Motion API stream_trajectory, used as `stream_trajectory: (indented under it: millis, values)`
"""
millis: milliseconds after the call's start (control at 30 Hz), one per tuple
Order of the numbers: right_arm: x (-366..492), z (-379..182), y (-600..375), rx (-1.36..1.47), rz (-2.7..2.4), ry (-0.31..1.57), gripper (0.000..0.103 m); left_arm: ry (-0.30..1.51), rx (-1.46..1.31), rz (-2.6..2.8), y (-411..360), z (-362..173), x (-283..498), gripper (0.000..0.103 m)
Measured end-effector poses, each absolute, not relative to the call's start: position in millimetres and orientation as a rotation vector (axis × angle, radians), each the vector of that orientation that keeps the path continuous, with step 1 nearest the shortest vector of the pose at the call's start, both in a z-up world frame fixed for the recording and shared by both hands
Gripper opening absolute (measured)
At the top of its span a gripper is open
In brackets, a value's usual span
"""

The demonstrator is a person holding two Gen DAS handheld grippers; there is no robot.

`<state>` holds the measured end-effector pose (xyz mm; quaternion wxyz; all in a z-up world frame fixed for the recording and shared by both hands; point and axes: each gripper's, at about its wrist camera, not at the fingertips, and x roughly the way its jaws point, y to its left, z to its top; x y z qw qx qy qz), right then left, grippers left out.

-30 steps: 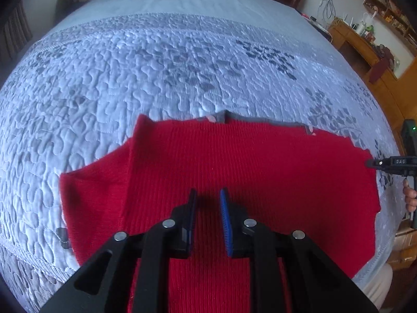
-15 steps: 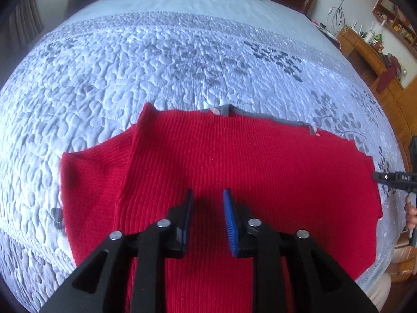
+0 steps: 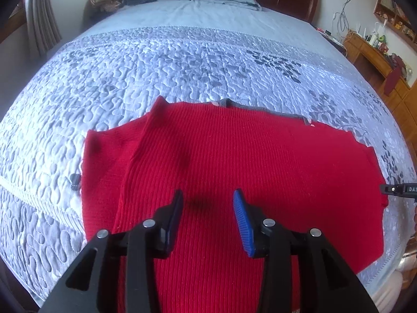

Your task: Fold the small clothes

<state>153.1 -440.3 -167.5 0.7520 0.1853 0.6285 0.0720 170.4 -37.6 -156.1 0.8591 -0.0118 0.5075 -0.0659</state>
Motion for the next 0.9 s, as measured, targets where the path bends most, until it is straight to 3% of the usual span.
stream_trajectory:
  millis: [900]
  values:
    - [151, -201, -454, 0.486, 0.104, 1.402, 0.006, 1.021, 0.013, -0.122, -51, -141, 151, 0.050]
